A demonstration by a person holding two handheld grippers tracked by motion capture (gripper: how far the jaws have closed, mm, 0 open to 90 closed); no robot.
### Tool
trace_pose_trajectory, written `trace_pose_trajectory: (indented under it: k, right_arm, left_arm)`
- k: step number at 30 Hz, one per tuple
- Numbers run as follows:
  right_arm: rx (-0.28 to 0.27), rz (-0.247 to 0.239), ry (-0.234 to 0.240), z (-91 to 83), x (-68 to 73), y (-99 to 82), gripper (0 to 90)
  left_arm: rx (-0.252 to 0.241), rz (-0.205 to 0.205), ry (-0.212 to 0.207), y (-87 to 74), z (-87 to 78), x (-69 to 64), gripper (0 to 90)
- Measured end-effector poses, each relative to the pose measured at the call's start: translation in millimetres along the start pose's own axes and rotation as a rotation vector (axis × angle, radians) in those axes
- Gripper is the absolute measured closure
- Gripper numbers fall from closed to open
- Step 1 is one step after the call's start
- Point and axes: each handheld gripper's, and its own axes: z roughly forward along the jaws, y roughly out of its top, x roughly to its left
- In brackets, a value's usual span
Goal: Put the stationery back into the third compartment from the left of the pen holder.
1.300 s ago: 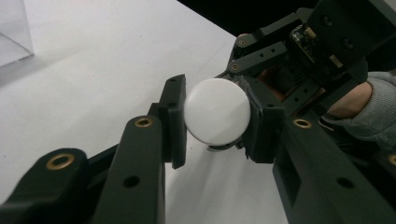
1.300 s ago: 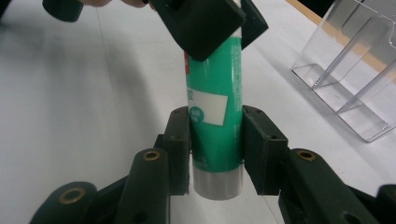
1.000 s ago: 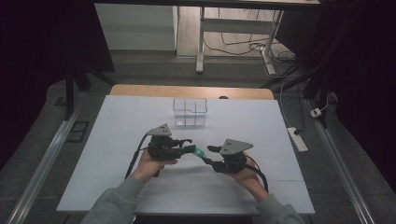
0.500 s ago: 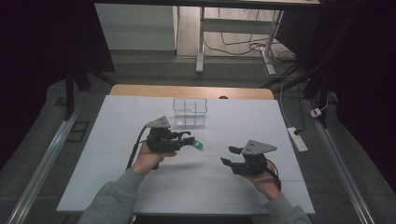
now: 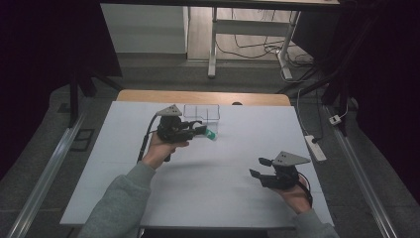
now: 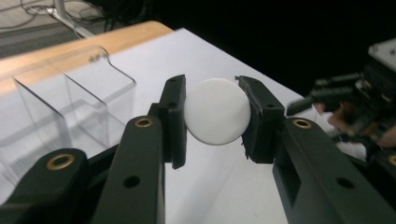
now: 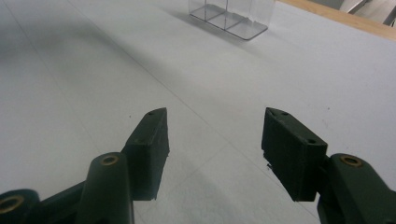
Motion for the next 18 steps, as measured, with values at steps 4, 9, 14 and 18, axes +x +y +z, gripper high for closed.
trace_pose_trajectory:
  k: [4, 9, 14, 18]
  right_arm:
    - [0.011, 0.003, -0.003, -1.8, -2.6, -2.3, 39.7]
    - [0.032, 0.009, -0.018, -4.1, -6.7, -9.2, 38.2]
    - [0.038, 0.024, -0.017, -4.8, -8.7, -12.5, 37.4]
    - [0.050, 0.028, -0.018, -4.8, -10.2, -14.4, 36.8]
  left_arm:
    - [-0.007, -0.001, 0.028, 13.0, -1.3, 9.2, 64.3]
    - [-0.001, -0.002, 0.060, 27.3, 2.3, 19.5, 64.3]
    - [0.001, -0.003, 0.081, 35.4, 11.5, 29.1, 64.3]
    - [0.021, -0.003, 0.100, 40.5, 21.3, 38.0, 64.2]
